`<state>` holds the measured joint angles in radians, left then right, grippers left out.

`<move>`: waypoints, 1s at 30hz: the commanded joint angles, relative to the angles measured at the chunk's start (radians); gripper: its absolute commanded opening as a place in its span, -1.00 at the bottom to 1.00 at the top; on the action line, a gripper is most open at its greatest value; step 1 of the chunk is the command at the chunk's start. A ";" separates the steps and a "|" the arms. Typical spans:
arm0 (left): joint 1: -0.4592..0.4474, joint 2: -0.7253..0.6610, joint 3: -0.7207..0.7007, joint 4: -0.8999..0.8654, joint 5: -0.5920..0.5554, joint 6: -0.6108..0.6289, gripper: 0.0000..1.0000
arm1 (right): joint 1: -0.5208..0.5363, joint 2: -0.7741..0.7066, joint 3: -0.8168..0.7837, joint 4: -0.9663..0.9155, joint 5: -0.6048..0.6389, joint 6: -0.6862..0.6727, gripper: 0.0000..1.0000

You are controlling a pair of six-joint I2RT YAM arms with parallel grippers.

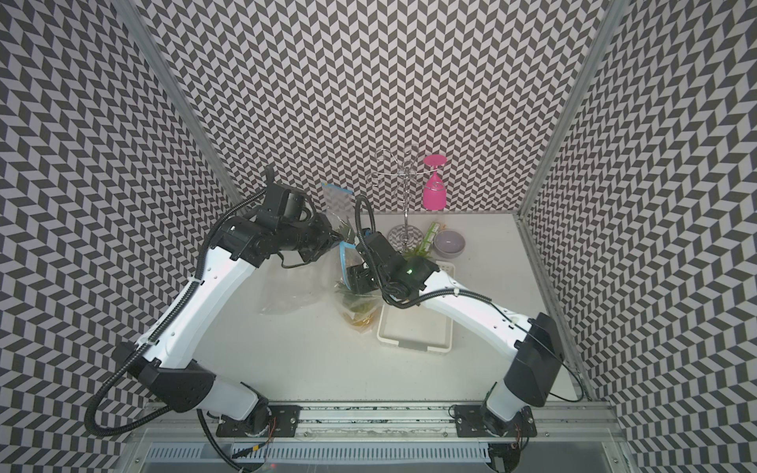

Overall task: Open the zip-top bag and take out the pineapple
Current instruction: Open the zipper of the food storage bag at the center of the board, then pick up the pineapple from the zipper food storage bag.

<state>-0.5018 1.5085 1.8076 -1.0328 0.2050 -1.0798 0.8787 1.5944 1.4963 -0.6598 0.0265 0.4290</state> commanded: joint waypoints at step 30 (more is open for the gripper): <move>0.000 -0.200 -0.332 0.112 0.030 -0.052 -1.00 | 0.092 0.099 -0.102 0.141 0.197 -0.093 0.98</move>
<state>-0.5018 1.3319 1.4895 -0.9627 0.2379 -1.1145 0.9661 1.6661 1.4143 -0.5816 0.1802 0.3504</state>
